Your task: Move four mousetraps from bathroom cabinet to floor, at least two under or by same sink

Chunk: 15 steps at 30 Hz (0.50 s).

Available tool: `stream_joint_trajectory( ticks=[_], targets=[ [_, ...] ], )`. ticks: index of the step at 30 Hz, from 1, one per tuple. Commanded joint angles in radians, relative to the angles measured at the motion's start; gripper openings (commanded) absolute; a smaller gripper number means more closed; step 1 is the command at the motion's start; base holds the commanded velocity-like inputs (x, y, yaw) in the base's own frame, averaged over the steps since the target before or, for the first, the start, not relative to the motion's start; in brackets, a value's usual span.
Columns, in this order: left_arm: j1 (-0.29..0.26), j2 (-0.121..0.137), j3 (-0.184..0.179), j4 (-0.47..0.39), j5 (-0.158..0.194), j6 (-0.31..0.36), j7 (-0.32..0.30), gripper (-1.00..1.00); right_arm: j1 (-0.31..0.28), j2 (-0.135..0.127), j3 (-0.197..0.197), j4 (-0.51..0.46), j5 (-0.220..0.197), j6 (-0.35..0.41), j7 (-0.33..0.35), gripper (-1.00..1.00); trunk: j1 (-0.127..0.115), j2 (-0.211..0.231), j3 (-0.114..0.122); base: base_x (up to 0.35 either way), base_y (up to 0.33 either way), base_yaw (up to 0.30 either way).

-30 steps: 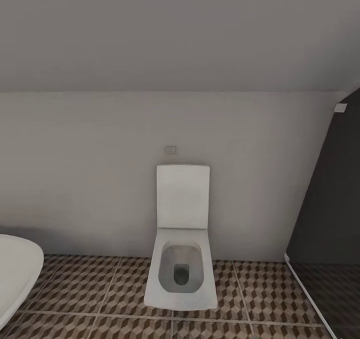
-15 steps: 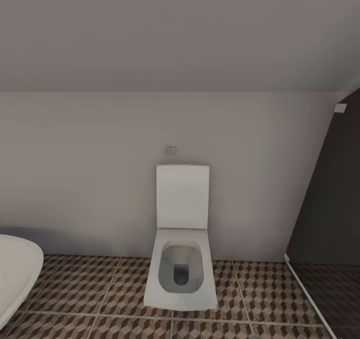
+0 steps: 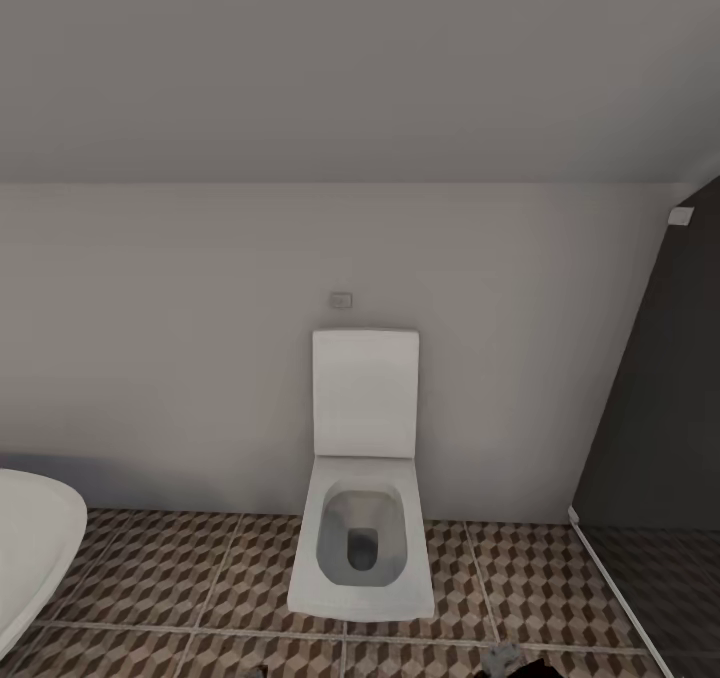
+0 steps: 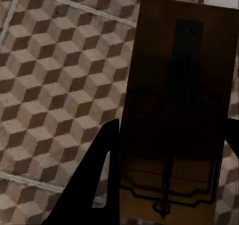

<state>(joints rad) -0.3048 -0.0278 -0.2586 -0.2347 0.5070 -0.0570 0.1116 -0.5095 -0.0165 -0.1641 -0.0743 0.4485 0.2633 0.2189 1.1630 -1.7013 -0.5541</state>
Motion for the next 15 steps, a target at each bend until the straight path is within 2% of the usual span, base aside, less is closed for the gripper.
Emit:
stream_joint_trajectory(
  ticks=[1,5,9,15],
  targets=[
    [0.0,0.001,-0.009,-0.012,-0.001,0.006,0.011,-1.0,0.0,0.0,-0.008,-0.02,0.008,0.007,0.007,-1.0,0.0,0.0,-0.001,0.0,0.0,0.0],
    [0.0,0.004,-0.009,-0.071,-0.021,0.048,0.011,-1.0,0.0,0.001,-0.009,-0.093,0.005,0.018,0.007,-1.0,0.004,-0.007,-0.004,0.0,0.0,0.0],
    [0.0,0.005,-0.008,-0.117,-0.029,0.072,0.011,-1.0,0.0,0.001,-0.009,-0.11,0.004,0.018,0.006,-1.0,0.019,-0.035,-0.017,0.0,0.0,0.0],
    [-0.001,0.004,-0.008,-0.215,-0.059,0.144,0.011,-1.0,0.0,-0.002,-0.009,-0.116,0.005,0.009,0.007,-1.0,0.042,-0.077,-0.036,0.0,0.0,0.0]
  ],
)
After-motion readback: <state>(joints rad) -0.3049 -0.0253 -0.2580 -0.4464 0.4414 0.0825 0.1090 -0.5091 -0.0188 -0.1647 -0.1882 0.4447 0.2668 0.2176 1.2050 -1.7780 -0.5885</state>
